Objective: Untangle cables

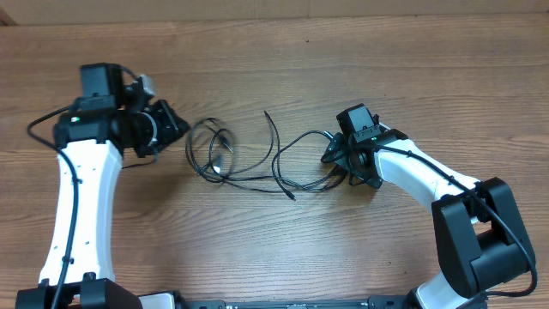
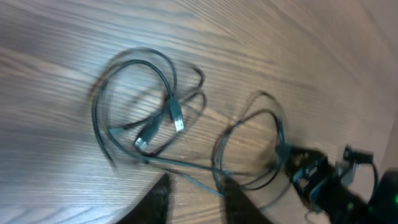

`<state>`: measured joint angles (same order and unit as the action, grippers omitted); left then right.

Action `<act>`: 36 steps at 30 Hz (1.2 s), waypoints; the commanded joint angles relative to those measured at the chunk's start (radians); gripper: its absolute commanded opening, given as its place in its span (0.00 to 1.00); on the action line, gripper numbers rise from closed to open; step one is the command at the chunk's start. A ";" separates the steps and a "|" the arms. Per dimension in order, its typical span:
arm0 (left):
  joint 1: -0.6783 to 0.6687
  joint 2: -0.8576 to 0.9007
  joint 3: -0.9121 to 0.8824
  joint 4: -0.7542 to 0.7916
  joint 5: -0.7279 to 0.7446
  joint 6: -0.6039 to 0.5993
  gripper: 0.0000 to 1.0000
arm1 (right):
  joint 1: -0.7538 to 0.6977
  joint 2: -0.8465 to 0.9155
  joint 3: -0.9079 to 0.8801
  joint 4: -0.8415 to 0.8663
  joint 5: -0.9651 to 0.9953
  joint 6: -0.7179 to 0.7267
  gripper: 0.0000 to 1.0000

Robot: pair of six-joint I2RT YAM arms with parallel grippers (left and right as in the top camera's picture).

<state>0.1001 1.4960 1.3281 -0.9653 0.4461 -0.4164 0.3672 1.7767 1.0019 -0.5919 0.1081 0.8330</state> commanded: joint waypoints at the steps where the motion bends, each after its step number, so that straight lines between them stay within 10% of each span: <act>1: -0.080 0.004 0.009 0.013 0.013 -0.010 0.45 | -0.010 0.008 -0.003 0.017 -0.059 -0.001 1.00; 4: -0.135 0.022 0.009 0.024 -0.013 -0.011 0.70 | -0.039 -0.002 0.017 0.001 -0.060 -0.003 1.00; 12: -0.247 0.059 0.009 0.032 -0.087 -0.010 0.96 | -0.158 -0.137 0.073 -0.071 -0.069 -0.107 1.00; 28: -0.568 0.280 0.008 0.126 -0.422 0.285 0.86 | -0.228 -0.528 0.084 -0.214 -0.066 -0.109 1.00; 30: -0.589 0.318 0.008 0.142 -0.463 0.278 0.74 | -0.228 -0.531 0.084 -0.241 -0.066 -0.109 1.00; 33: -0.599 0.364 0.009 0.163 -0.476 0.278 0.13 | -0.228 -0.530 0.084 -0.286 -0.067 -0.108 1.00; 36: -0.591 0.353 0.029 0.165 -0.474 0.271 0.04 | -0.228 -0.530 0.084 -0.320 -0.106 -0.108 1.00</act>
<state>-0.4995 1.8576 1.3281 -0.8009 0.0208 -0.1535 0.1436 1.2556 1.0622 -0.9039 0.0326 0.7326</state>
